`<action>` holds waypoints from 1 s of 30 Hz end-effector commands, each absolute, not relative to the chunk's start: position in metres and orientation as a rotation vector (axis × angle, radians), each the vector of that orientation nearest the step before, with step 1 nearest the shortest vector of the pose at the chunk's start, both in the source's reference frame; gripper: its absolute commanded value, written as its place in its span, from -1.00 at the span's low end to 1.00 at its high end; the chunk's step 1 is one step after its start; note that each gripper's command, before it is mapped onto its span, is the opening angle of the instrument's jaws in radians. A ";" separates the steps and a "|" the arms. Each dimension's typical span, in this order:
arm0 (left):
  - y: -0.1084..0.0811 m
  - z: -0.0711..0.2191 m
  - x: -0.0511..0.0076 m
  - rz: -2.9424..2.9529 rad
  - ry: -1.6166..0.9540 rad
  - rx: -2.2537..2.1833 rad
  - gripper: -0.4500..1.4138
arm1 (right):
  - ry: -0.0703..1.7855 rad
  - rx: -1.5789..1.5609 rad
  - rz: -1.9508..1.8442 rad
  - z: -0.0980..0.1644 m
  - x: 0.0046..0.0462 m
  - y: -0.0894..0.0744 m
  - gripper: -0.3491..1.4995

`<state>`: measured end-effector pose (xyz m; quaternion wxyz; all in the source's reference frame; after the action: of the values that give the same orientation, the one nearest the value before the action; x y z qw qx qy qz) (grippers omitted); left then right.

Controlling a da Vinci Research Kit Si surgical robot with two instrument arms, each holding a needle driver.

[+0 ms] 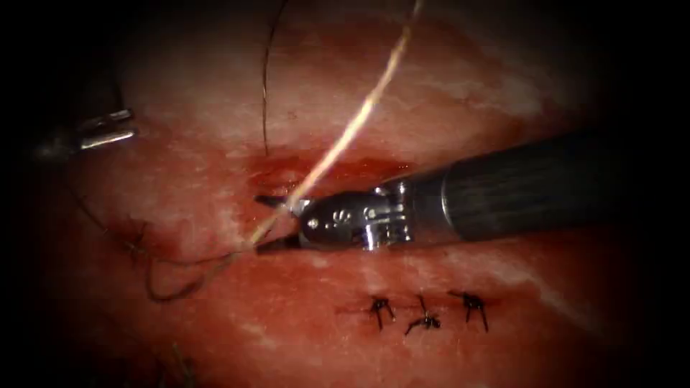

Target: Wound Closure

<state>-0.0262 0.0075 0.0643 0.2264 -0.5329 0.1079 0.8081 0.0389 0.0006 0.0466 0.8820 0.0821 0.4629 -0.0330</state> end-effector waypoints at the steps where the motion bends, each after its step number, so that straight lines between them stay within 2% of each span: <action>1: 0.007 0.065 -0.0267 2.228 0.295 -1.468 -1.00 | 0.956 0.171 -0.086 0.047 0.0394 0.000 -1.00; 14: 0.007 0.067 -0.0266 2.223 0.302 -1.472 -1.00 | 0.929 0.223 -0.139 0.040 0.0392 -0.004 -1.00; 25: 0.006 0.070 -0.0264 2.229 0.274 -1.454 -1.00 | 1.033 0.350 -0.164 0.029 0.0408 -0.008 -1.00; 26: 0.006 0.070 -0.0264 2.229 0.274 -1.454 -1.00 | 1.025 0.333 -0.156 0.029 0.0409 -0.008 -0.96; 28: 0.006 0.070 -0.0264 2.229 0.275 -1.454 -1.00 | 1.002 0.283 -0.127 0.029 0.0409 -0.007 -0.29; 30: 0.006 0.070 -0.0264 2.229 0.275 -1.454 -1.00 | 0.994 0.252 -0.110 0.030 0.0407 -0.007 0.02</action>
<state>-0.0259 0.0071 0.0690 0.2309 -0.5288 0.1014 0.8104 0.0402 -0.0062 0.0296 0.8703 0.1136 0.4766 -0.0502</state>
